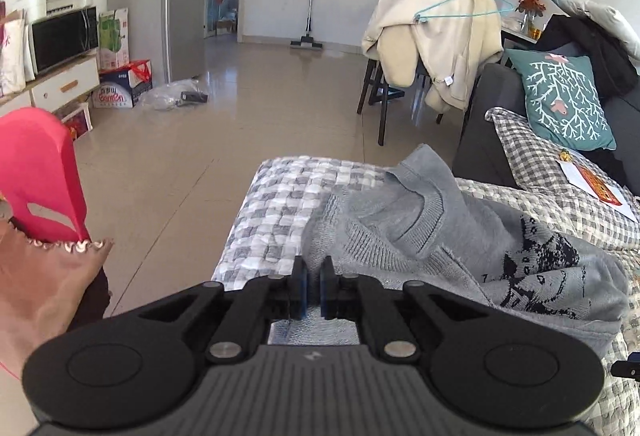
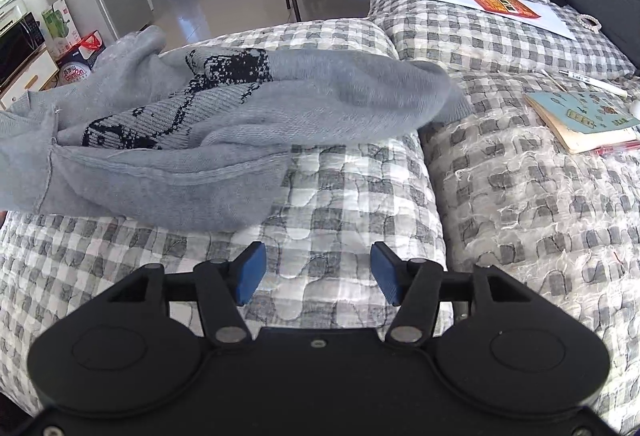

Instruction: Fold clothes

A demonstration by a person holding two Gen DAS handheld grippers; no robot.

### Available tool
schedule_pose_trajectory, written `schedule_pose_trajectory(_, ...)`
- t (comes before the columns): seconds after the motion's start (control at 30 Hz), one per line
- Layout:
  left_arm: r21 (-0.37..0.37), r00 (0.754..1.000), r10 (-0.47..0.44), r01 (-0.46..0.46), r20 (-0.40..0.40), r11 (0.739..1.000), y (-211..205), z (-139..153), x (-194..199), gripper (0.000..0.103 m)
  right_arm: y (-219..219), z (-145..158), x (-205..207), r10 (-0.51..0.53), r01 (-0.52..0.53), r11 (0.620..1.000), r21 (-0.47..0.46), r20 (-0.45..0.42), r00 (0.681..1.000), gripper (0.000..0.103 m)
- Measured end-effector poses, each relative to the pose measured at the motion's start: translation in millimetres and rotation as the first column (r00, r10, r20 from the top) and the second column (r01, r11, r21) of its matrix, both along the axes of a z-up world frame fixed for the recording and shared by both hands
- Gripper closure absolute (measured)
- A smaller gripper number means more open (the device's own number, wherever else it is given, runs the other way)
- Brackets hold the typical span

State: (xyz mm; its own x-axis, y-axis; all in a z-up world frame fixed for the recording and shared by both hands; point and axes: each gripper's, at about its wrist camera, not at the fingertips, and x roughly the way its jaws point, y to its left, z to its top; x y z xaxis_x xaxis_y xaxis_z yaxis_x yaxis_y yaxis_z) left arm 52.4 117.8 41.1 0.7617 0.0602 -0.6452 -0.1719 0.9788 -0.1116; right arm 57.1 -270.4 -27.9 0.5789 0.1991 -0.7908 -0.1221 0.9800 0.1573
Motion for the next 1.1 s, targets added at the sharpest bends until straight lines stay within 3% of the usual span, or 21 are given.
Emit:
schedule_pose_trajectory(0.13,-0.062,0.998,-0.023,0.02,-0.06,0.998,11.5,-13.0,1.0,0.096,18.5,0.8,2.8,0.058,-0.057,0.998,-0.026,0.026,0.998,0.043)
schedule_pose_trajectory(0.4,-0.077,0.992,-0.09,0.083,-0.092,0.994,16.1,-18.3,-5.5,0.084,37.2,1.6,23.5,0.037,-0.039,0.999,0.02,0.115,0.993,0.044)
schedule_pose_trajectory(0.47,-0.081,0.991,-0.096,0.088,-0.097,0.993,17.2,-20.6,-6.8,0.085,40.8,-1.3,27.6,0.029,-0.034,0.999,0.038,0.136,0.99,0.058)
schedule_pose_trajectory(0.5,-0.078,0.991,-0.096,0.088,-0.094,0.993,18.7,-19.7,-7.9,0.086,41.0,-1.8,28.3,0.024,-0.032,0.998,0.057,0.142,0.99,0.075)
schedule_pose_trajectory(0.53,-0.075,0.991,-0.095,0.089,-0.091,0.993,20.3,-18.7,-9.0,0.09,40.4,-1.5,29.6,0.014,-0.024,0.997,0.073,0.143,0.99,0.083)
schedule_pose_trajectory(0.6,-0.071,0.992,-0.1,0.095,-0.082,0.993,23.6,-15.8,-12.5,0.098,37.8,5.6,29.7,-0.011,-0.004,0.994,0.106,0.145,0.989,0.087)
schedule_pose_trajectory(0.87,-0.055,0.988,-0.148,0.145,-0.05,0.988,28.8,-4.7,-29.8,0.102,38.8,58.2,-6.3,0.01,-0.028,0.997,0.074,0.235,0.972,0.091)
schedule_pose_trajectory(1.1,-0.052,0.973,-0.226,0.223,-0.055,0.973,29.6,1.4,-49.1,0.102,28.4,71.1,-39.8,0.047,-0.044,0.999,-0.017,0.216,0.975,0.092)
